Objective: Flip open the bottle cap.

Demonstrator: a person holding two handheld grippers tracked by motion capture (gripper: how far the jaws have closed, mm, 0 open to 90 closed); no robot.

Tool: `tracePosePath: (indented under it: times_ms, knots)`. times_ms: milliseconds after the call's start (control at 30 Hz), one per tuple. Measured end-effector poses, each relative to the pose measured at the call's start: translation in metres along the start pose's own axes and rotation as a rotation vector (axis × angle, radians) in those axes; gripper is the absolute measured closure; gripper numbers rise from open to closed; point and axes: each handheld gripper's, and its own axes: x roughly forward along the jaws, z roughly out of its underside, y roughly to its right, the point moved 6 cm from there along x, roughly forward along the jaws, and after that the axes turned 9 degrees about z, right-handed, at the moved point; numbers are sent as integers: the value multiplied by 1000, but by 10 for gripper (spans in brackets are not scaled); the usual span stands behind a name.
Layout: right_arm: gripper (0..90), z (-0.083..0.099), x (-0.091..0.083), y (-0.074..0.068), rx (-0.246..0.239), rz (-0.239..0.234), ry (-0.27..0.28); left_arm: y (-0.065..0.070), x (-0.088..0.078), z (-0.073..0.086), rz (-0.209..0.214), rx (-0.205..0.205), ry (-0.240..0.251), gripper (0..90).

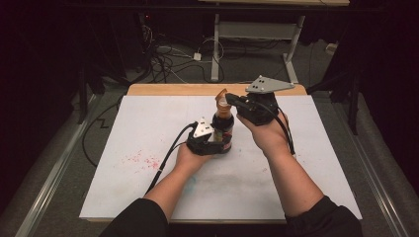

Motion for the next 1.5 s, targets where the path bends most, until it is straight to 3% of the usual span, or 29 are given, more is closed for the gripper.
tracePosePath:
  times_ms: [233,633,1067,1467,1500]
  knots:
    - [900,-9,3,-3,-3,-4,19,0,0,0,-2,-6,5,284]
    - [900,-14,25,-13,-11,-31,3,-1,0,0,6,-10,8,284]
    - [900,-16,8,-3,3,-5,30,-1,0,-1,6,-20,9,282]
    - [900,4,-9,19,28,28,27,-2,1,-2,2,-28,1,278]
    - [833,7,-9,20,33,26,29,-3,1,-2,2,-26,-5,278]
